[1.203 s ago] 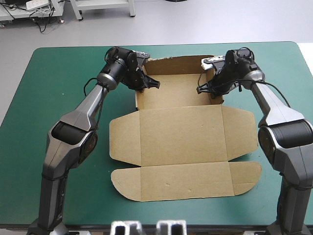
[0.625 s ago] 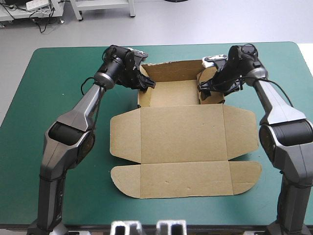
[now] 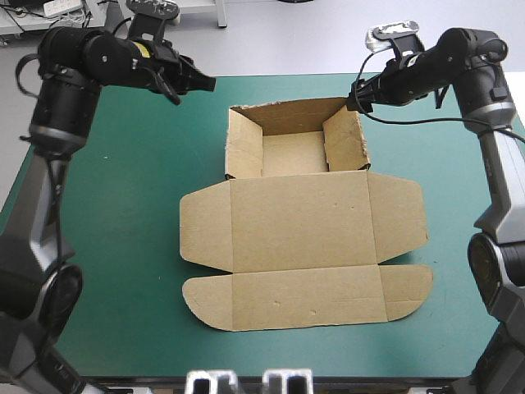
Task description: Fold the box
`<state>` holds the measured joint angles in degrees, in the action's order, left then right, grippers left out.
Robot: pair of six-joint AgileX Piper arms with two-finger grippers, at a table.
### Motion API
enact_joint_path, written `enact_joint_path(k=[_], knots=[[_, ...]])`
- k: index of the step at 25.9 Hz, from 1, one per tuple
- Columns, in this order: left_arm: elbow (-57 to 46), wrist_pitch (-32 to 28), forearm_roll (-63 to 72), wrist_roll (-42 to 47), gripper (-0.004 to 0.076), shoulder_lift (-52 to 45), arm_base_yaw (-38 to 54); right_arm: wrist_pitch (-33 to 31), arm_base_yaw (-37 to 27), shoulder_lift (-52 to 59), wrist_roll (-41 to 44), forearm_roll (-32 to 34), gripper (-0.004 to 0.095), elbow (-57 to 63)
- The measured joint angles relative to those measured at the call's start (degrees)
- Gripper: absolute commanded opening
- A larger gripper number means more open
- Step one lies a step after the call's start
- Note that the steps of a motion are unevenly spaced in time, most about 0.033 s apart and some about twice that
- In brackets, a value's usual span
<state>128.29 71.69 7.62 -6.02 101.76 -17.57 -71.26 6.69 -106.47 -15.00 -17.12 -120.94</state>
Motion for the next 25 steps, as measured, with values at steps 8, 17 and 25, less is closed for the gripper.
enact_joint_path(k=[8, 17, 25], knots=[[-51.2, -0.6, 0.0, -10.0, -0.0008, -28.1, 0.0, 0.0, 0.0, 0.0, -4.8, 1.7, 0.0694, 3.0], [-71.8, -9.9, -0.2, -5.7, -0.0008, -41.3, 0.0, 1.2, 0.0, -12.3, -5.1, 1.2, 0.069, 3.4], [-72.5, -11.2, -0.2, -3.9, -0.0008, -42.3, 0.0, 2.0, 0.0, -20.3, -5.2, -3.7, 0.0265, 3.8]])
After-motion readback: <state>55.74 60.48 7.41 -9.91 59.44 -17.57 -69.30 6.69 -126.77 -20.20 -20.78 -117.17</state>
